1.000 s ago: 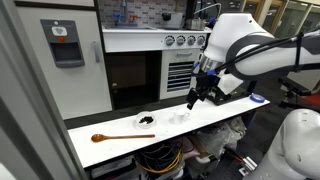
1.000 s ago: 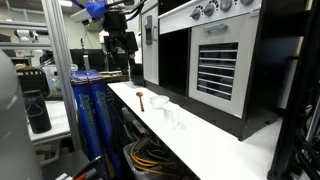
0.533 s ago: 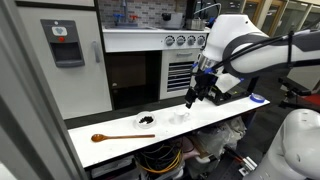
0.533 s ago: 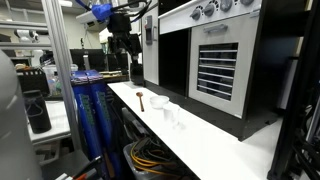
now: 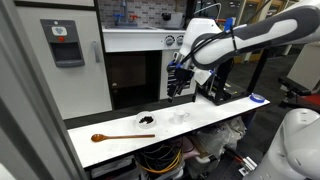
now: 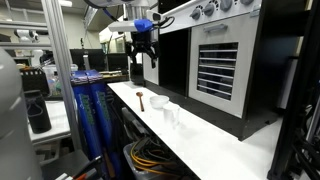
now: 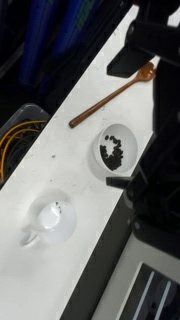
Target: Use the brown spoon to stir the contents in the white bowl
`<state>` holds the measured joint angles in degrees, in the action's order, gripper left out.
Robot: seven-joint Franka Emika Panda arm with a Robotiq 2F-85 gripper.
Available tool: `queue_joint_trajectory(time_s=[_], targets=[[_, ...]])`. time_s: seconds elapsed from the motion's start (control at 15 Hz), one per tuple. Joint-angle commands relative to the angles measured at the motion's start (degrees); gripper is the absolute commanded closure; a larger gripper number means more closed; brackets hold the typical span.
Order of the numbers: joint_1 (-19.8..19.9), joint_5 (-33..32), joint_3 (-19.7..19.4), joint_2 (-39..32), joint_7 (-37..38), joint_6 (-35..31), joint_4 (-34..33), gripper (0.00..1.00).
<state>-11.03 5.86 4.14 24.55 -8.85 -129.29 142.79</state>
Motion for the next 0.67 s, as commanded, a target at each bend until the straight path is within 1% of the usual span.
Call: queue_joint_trajectory(time_s=[0.0,0.27,0.4,0.53,0.6], targets=[[-3.1,0.3,1.2,-10.2,-7.0,0.7,-9.0,0.0],[-5.4,0.5,3.8,-16.5,-12.6,0.7,-13.7,0.0],[-6.0,0.2,5.2,-18.8,-14.8,0.3,-14.5,0.0],[-6.3,-0.2,6.6,-20.9,-17.2,-0.9,-13.9,0.0],[-6.3,-1.5,7.3,-21.8,-18.3,-1.6,-13.2,0.0]])
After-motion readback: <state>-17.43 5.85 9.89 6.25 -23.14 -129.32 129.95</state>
